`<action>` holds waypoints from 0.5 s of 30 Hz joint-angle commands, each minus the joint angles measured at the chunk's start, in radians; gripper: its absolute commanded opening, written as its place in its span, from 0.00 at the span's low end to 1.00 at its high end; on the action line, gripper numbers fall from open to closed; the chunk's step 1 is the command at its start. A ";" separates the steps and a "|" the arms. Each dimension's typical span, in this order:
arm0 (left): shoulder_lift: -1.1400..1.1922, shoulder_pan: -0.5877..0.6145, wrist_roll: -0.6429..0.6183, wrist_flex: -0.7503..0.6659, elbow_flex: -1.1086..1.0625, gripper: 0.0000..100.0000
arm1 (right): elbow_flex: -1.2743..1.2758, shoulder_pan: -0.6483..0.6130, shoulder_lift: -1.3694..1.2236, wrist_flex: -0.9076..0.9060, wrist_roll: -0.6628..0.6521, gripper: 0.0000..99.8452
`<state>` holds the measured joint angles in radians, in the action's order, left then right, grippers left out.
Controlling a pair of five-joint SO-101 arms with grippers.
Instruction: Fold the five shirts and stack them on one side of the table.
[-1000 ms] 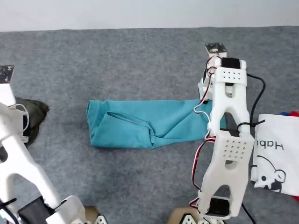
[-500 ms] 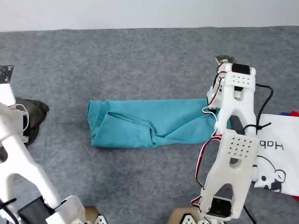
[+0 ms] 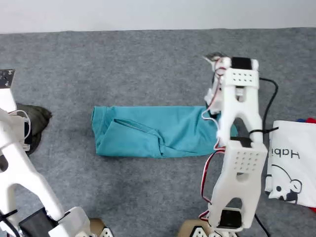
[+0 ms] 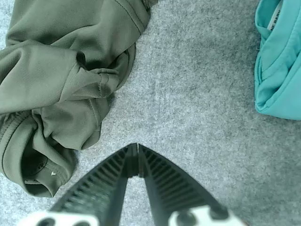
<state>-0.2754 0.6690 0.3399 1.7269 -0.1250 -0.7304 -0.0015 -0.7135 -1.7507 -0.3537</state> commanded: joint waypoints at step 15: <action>-0.038 -0.006 0.008 0.025 0.005 0.01 | -0.041 -0.464 0.203 -0.025 0.057 0.01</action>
<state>-0.2754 0.6690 0.3399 1.7269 -0.1250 -0.7288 -0.3867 -0.5877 -1.7522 -0.3092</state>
